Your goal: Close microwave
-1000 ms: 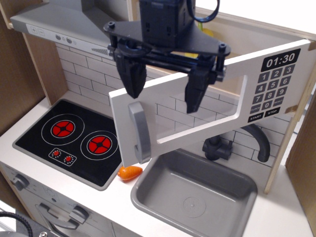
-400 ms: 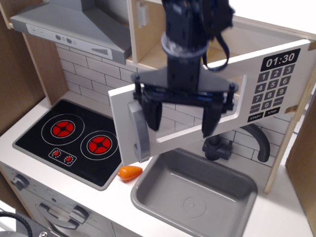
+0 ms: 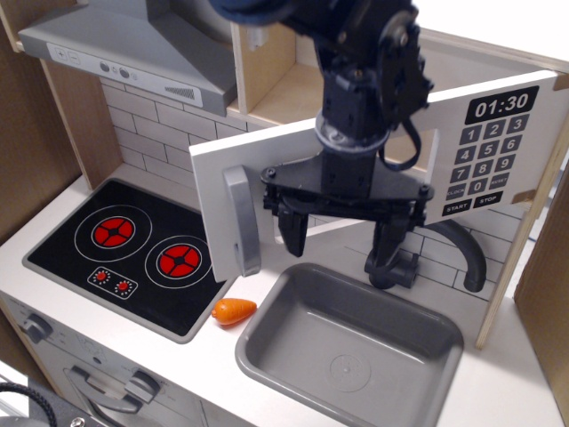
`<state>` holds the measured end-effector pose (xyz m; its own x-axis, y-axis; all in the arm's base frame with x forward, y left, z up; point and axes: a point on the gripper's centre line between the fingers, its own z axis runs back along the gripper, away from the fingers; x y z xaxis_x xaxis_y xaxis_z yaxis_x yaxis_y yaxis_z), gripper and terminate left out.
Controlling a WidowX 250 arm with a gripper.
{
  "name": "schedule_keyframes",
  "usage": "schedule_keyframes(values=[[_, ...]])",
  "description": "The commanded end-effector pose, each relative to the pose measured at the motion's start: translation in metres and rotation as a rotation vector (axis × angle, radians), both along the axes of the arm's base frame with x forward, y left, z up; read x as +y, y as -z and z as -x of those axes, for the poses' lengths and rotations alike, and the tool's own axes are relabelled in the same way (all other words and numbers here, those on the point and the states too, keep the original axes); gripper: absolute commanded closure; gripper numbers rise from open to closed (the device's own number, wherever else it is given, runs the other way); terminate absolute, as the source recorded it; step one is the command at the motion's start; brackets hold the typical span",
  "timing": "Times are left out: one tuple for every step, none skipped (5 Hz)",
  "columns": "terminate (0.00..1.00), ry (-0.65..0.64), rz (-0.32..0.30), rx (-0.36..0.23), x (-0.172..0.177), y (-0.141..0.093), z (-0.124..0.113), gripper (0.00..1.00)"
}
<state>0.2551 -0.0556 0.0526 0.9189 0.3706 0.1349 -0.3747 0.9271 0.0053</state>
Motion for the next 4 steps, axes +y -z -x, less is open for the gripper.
schedule_keyframes(values=[[0.0,0.029,-0.036,-0.083,0.013,0.0,-0.021,0.0],[0.0,0.079,-0.038,-0.104,0.023,-0.003,-0.035,0.0],[0.0,0.183,-0.069,-0.144,0.029,-0.004,-0.044,0.0],[0.0,0.244,-0.097,-0.176,0.04,-0.006,-0.057,0.0]])
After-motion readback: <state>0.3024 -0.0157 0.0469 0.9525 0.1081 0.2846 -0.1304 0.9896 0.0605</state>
